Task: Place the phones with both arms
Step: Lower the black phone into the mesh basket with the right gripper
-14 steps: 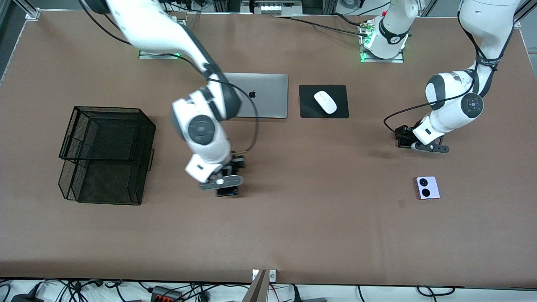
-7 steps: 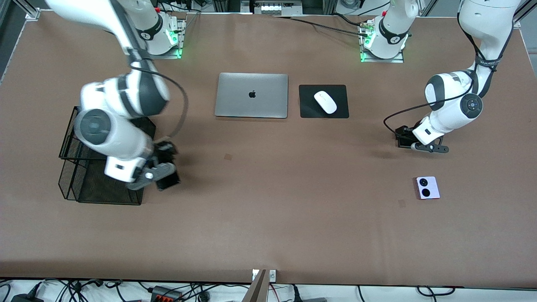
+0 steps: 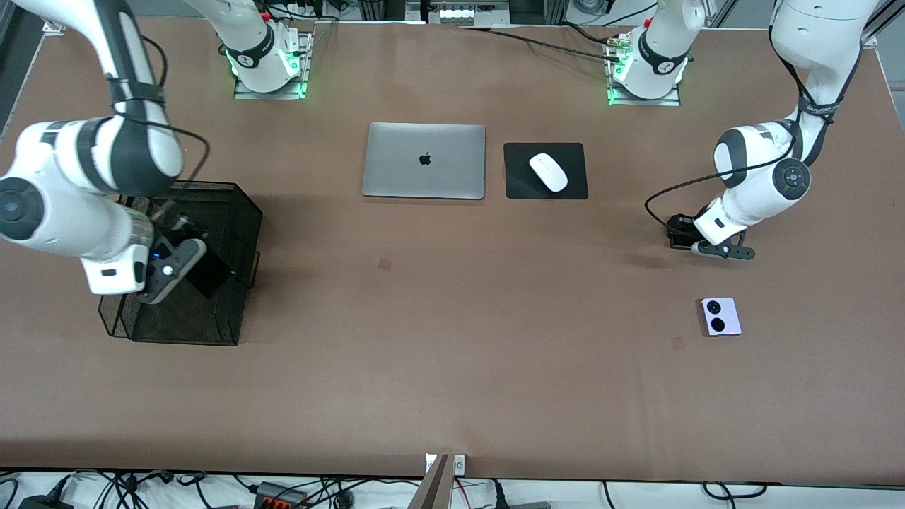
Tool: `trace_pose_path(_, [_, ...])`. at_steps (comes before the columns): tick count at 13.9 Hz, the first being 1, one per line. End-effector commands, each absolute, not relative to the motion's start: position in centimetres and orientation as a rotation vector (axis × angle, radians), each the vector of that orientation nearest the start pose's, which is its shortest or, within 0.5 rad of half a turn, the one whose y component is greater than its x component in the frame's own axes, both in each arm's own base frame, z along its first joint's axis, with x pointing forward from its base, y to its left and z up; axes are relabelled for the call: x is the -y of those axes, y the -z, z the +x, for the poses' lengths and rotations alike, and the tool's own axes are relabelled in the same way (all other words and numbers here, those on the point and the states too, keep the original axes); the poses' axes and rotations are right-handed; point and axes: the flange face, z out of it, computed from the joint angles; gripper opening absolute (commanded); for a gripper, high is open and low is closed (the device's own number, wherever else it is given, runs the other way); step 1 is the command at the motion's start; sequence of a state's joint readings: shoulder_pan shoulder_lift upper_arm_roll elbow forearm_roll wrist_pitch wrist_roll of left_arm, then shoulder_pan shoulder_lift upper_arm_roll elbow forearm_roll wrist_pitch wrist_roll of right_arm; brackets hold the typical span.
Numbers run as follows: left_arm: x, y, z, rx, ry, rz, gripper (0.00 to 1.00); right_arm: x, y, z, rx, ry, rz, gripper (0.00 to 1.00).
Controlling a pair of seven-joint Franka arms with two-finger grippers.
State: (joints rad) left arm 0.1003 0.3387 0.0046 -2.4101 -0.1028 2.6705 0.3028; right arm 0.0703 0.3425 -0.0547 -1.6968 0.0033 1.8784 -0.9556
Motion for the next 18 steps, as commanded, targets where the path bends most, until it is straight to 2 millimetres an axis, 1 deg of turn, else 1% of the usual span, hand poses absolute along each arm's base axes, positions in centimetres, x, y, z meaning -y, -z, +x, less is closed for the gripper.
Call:
trace_pose_path(1, [-5.8, -16.8, 48.0, -0.201, -0.086, -3.187, 0.67, 1.3, -39.4, 62.0, 1.635, -0.236, -2.565, 0.33])
trace_pose_path(2, [-5.6, -16.9, 48.0, -0.203, -0.086, -3.187, 0.66, 1.9, -39.2, 61.5, 1.71, -0.244, -2.498, 0.33])
trace_pose_path(5, [-5.4, -17.5, 48.2, -0.145, -0.106, -3.195, 0.64, 3.2, -39.6, 60.0, 1.89, -0.238, -2.348, 0.33])
trace_pose_path(6, [-4.7, -18.4, 48.8, -0.099, -0.127, -3.203, 0.63, 3.3, -39.6, 59.6, 1.929, -0.235, -2.313, 0.33])
trace_pose_path(7, [-4.1, -19.3, 49.2, -0.037, -0.189, -3.21, 0.62, 3.4, -39.4, 59.2, 1.97, -0.242, -2.277, 0.33])
trace_pose_path(8, [-2.7, -20.3, 50.0, -0.007, -0.235, -3.216, 0.62, 3.6, -39.6, 59.0, 1.995, -0.246, -2.26, 0.33])
trace_pose_path(9, [-0.8, -21.8, 51.1, 0.046, -0.268, -3.219, 0.62, 4.3, -39.4, 58.9, 2.009, -0.25, -2.256, 0.33])
trace_pose_path(10, [1.5, -23.3, 52.1, 0.101, -0.311, -3.217, 0.62, 4.7, -38.9, 58.8, 2.019, -0.245, -2.248, 0.33])
trace_pose_path(12, [6.0, -26.8, 54.6, 0.183, -0.374, -3.204, 0.62, 5.5, -37.2, 58.1, 2.028, -0.232, -2.243, 0.33])
trace_pose_path(13, [7.8, -28.4, 55.8, 0.215, -0.378, -3.198, 0.62, 5.6, -36.6, 57.7, 2.028, -0.234, -2.239, 0.33])
trace_pose_path(15, [13.5, -30.9, 57.6, 0.323, -0.379, -3.172, 0.61, 5.6, -36.5, 56.7, 2.032, -0.235, -2.233, 0.33])
trace_pose_path(16, [15.8, -31.6, 58.3, 0.373, -0.374, -3.164, 0.61, 5.4, -36.3, 56.0, 2.055, -0.225, -2.217, 0.33])
trace_pose_path(17, [17.8, -32.2, 58.6, 0.414, -0.367, -3.169, 0.61, 5.4, -36.1, 55.4, 2.074, -0.205, -2.219, 0.33])
trace_pose_path(18, [19.6, -33.1, 59.0, 0.451, -0.371, -3.184, 0.61, 5.7, -35.7, 55.2, 2.085, -0.196, -2.215, 0.33])
